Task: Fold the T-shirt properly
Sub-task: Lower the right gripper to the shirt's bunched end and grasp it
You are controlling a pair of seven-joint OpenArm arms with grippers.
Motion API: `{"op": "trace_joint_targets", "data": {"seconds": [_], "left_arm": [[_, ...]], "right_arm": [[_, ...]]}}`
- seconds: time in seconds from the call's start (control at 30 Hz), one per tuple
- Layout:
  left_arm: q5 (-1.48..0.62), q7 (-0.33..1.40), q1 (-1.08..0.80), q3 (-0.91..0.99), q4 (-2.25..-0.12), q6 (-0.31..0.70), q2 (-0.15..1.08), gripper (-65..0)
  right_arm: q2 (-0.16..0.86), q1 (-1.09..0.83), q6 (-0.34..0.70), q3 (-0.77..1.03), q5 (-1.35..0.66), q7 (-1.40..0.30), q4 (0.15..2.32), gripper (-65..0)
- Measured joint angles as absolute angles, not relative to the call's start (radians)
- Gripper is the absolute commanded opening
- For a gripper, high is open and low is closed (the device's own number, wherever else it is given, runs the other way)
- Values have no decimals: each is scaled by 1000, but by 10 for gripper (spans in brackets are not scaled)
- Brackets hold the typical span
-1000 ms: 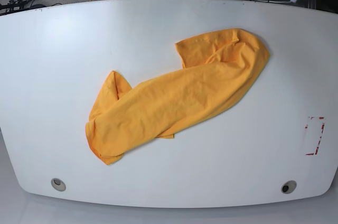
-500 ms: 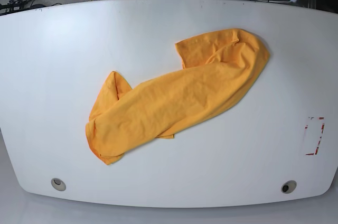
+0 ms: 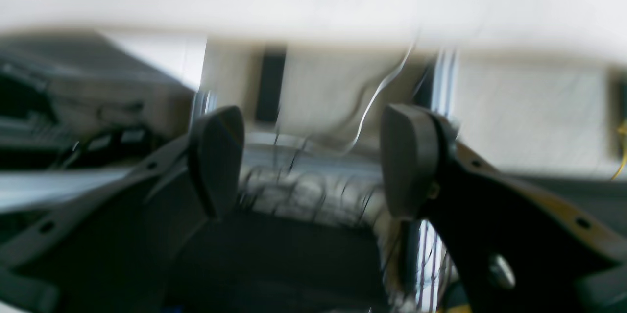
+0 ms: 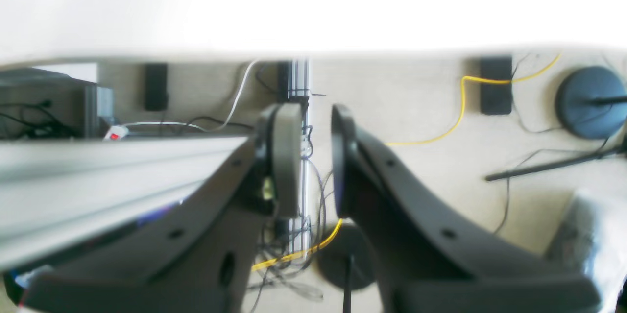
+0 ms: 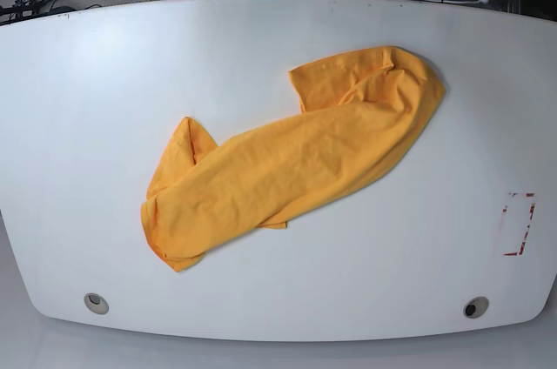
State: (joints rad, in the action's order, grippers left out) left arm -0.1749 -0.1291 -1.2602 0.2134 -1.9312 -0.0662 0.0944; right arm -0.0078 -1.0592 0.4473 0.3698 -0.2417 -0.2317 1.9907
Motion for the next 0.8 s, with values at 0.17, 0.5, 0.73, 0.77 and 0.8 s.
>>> {"op": "trace_joint_targets", "data": {"seconds": [0.17, 0.5, 0.73, 0.77, 0.8], "left_arm": [[-175, -121, -1256, 206, -1967, -60, 92, -242], [-175, -120, -1168, 135, -1973, -62, 90, -51], [-170, -122, -1114, 75, -1971, -72, 101, -38], [-147, -120, -1106, 52, -1970, -73, 113, -38], [-122, -118, -1100, 28, -1969, -67, 127, -38]], "right_arm": [[-6, -952, 448, 390, -244, -245, 1998, -542], [33, -690, 453, 385, -242, -415, 1995, -409], [54, -471, 452, 390, -238, -611, 1993, -342], [62, -439, 461, 387, -241, -649, 1992, -335], [67, -420, 460, 387, -241, -673, 1993, -328]]}}
